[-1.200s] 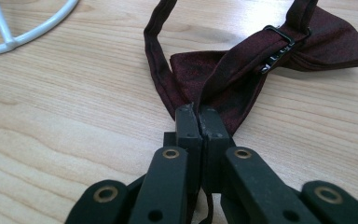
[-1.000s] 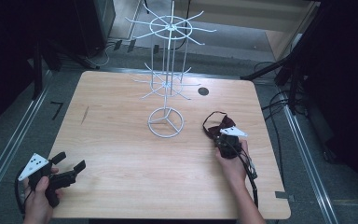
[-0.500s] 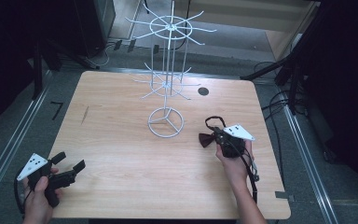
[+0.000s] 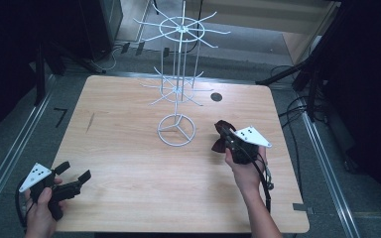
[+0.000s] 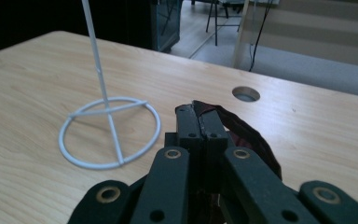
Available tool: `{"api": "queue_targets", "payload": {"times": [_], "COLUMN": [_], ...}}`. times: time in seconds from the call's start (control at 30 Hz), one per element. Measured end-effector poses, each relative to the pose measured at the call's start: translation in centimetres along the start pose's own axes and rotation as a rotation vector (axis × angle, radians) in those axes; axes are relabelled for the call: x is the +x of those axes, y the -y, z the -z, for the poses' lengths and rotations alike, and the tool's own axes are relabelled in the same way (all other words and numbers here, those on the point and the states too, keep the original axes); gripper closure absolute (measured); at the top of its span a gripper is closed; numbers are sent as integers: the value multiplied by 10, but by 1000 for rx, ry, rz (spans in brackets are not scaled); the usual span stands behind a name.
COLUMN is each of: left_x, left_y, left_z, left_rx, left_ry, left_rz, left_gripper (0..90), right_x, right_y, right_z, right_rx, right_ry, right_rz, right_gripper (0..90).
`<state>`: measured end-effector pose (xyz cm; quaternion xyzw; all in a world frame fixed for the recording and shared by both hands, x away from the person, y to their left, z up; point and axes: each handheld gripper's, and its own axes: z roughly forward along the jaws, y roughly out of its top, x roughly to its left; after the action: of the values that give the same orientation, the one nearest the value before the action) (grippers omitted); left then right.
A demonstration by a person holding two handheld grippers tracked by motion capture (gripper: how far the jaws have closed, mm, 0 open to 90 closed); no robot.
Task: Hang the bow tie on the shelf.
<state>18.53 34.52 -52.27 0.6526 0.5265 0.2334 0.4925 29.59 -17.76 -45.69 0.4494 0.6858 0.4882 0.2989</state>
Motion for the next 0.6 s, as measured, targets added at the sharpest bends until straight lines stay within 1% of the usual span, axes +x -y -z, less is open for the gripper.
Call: {"api": "queue_targets", "payload": {"times": [0.07, 0.2, 0.27, 0.37, 0.47, 0.6], "left_x": [0, 0, 0, 0, 0, 0], "left_y": [0, 0, 0, 0, 0, 0], "left_z": [0, 0, 0, 0, 0, 0], "left_rx": [-2, -3, -3, -4, -4, -5], "left_ry": [0, 0, 0, 1, 1, -1], "left_rz": [-1, -1, -2, -2, -2, -4], "left_gripper": [81, 81, 81, 81, 81, 81], "right_x": [2, 7, 10, 15, 16, 19], "right_y": [-5, -14, -19, -26, -30, -38], "right_z": [1, 1, 1, 1, 1, 1], "right_rx": [-19, -38, -49, -62, -72, -89], "right_ry": [-5, -19, -23, -19, -25, -19], "right_rz": [-3, -16, -7, -7, -5, -16], "right_gripper": [900, 900, 900, 900, 900, 900]}}
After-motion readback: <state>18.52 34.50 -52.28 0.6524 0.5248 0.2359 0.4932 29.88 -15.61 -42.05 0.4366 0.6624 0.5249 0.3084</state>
